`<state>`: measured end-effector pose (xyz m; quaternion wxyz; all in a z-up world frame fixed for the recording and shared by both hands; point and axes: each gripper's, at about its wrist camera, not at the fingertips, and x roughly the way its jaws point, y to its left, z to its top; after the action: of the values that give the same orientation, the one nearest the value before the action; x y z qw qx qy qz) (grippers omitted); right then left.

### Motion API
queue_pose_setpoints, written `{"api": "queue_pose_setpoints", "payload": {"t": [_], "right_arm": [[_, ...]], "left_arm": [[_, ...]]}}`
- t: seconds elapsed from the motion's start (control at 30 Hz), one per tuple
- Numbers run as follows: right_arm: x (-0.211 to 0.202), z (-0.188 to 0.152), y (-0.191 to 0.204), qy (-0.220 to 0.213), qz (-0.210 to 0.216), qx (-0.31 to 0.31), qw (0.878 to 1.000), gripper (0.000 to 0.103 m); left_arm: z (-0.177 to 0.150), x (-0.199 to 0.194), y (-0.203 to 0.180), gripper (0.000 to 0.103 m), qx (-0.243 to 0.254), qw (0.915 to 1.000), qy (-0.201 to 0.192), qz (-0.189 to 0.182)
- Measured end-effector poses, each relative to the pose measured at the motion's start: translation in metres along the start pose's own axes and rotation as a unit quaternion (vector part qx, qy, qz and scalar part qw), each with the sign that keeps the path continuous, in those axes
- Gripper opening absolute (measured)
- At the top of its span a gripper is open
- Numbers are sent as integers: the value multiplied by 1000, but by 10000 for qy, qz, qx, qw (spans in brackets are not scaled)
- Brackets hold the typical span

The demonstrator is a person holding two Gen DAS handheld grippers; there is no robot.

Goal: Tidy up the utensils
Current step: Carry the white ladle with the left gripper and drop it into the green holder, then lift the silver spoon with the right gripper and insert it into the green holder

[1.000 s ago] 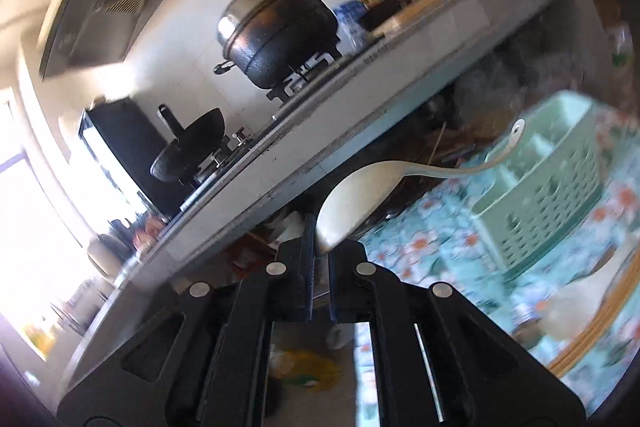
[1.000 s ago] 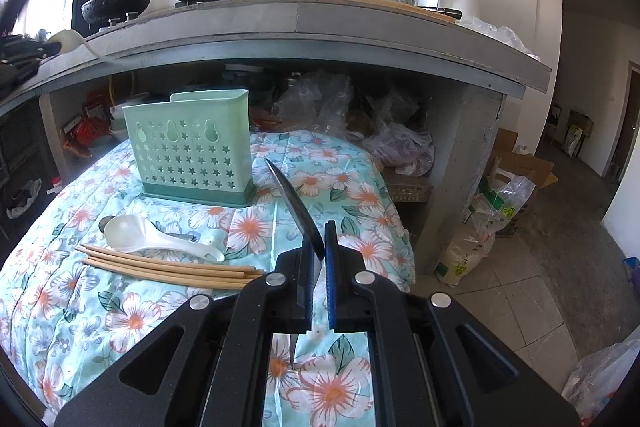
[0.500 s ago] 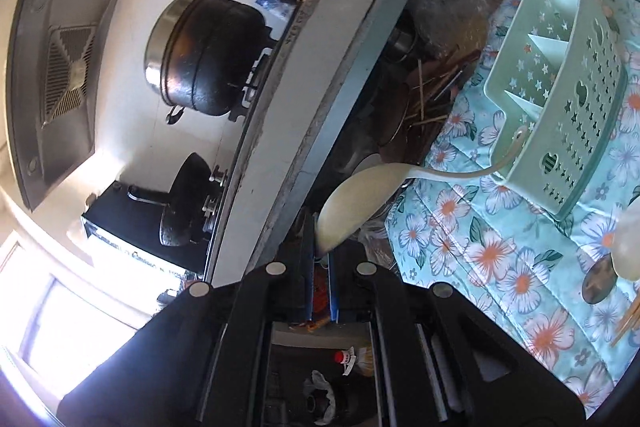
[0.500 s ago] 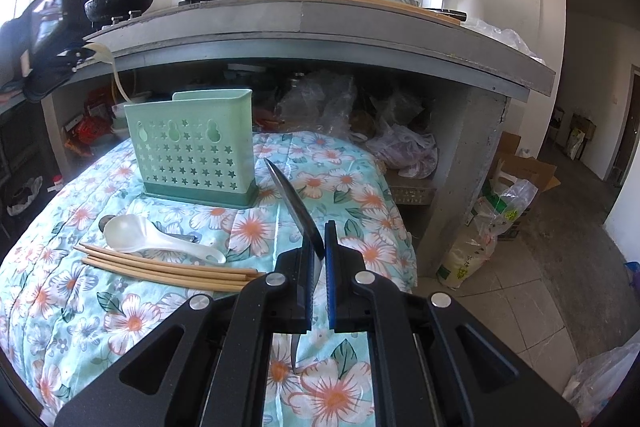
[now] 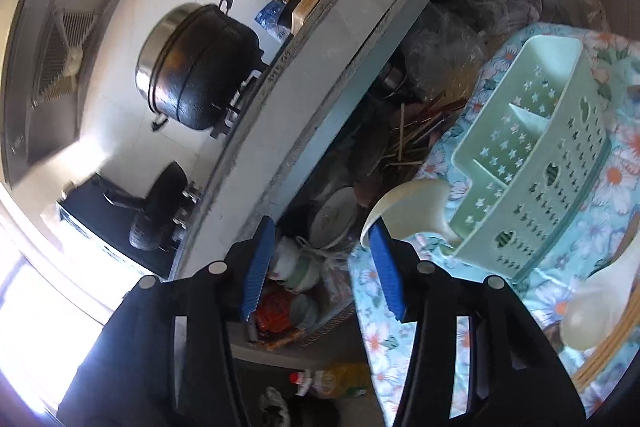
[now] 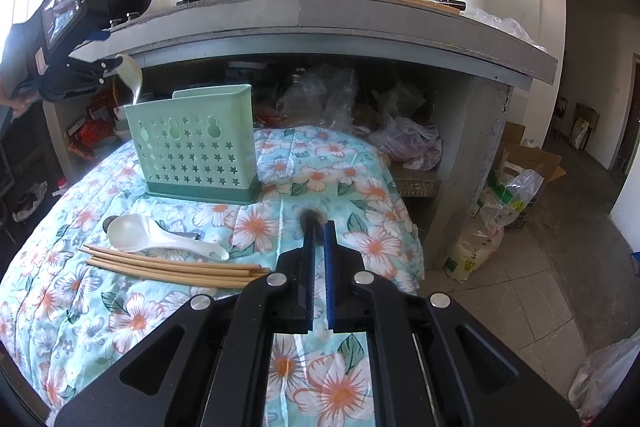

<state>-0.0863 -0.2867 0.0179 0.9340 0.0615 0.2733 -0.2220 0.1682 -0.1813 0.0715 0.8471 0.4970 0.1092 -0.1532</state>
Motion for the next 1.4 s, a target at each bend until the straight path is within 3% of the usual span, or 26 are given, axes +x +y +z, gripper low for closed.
{"api": "queue_pose_setpoints", "payload": {"t": [0.2, 0.4, 0.43, 0.53, 0.57, 0.77, 0.93, 1.03, 1.13, 1.27, 1.33, 1.4], "right_arm": [[5, 3, -7, 180, 263, 164, 9994, 5], [22, 14, -37, 552, 806, 639, 9932, 7], [30, 16, -45, 732, 968, 759, 9897, 11], [51, 14, -52, 1163, 1202, 927, 9815, 36], [61, 14, -52, 1328, 1253, 932, 9788, 39], [105, 16, -32, 1785, 1349, 617, 9727, 43], [147, 22, -3, 2068, 992, -20, 9733, 48], [168, 20, 12, 2218, 648, -396, 9721, 48], [185, 15, 8, 2413, 435, -221, 9692, 46], [191, 15, -9, 2441, 338, 274, 9688, 20], [191, 17, -12, 2396, 235, 337, 9700, 14], [190, 20, -10, 2309, 114, 305, 9724, 7]], "left_arm": [[-27, -8, 15, 56, -949, 9909, 181, -938], [-52, -11, 28, 59, -1596, 9789, 237, -1256], [-56, -11, 31, 60, -1739, 9758, 236, -1305], [-69, -14, 36, 62, -2135, 9658, 218, -1455], [-75, -17, 36, 62, -2275, 9620, 210, -1492], [-111, -40, 20, 64, -2973, 9387, 200, -1734], [-136, -44, -3, 66, -3324, 9186, 456, -2087], [-145, -44, -14, 66, -3347, 9146, 583, -2191], [-153, -45, -22, 66, -3421, 9082, 637, -2323], [-157, -49, -29, 66, -3507, 9026, 632, -2415], [-156, -50, -35, 66, -3573, 8956, 639, -2574], [-155, -51, -43, 66, -3564, 8936, 636, -2653]]}}
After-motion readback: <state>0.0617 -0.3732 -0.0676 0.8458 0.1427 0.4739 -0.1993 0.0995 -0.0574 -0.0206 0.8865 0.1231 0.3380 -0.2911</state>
